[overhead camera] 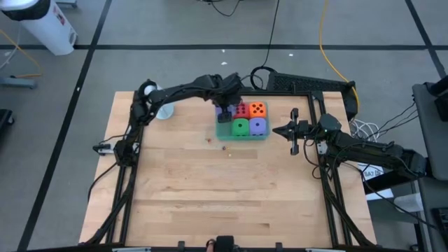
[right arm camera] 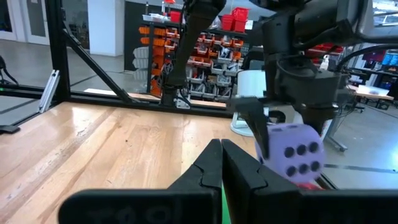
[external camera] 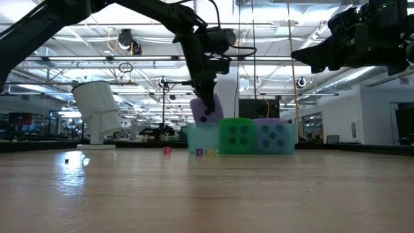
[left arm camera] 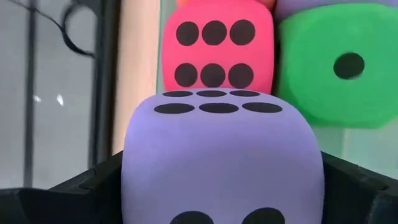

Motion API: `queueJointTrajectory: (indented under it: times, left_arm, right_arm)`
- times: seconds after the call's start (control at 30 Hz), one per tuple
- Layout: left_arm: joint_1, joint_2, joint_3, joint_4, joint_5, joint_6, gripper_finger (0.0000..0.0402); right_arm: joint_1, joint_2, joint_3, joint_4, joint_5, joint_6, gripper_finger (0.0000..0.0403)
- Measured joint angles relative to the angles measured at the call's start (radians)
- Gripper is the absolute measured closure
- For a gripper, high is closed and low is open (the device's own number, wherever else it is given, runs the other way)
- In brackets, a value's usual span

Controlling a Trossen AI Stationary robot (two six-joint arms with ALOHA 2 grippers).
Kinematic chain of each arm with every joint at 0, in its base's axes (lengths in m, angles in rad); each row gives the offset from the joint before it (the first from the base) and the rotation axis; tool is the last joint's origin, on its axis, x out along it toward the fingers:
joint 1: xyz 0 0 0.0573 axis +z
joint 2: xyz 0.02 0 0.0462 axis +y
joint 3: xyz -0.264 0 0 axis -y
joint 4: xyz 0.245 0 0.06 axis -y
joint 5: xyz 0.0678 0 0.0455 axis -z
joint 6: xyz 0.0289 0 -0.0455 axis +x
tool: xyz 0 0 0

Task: Pick & Place Dice
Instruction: Put the big purple dice into the bin

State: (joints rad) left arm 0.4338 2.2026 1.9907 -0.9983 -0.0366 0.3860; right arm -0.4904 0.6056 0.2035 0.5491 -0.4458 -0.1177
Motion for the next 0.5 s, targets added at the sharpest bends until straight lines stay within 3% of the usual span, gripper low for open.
queueJointTrajectory:
  times: [0.5]
  left_arm:
    - [-0.019,-0.085,-0.006,0.007,-0.059,-0.015,0.0037]
  right_arm:
    - [0.001,0.0,0.0,0.0,0.0,0.0,0.0403]
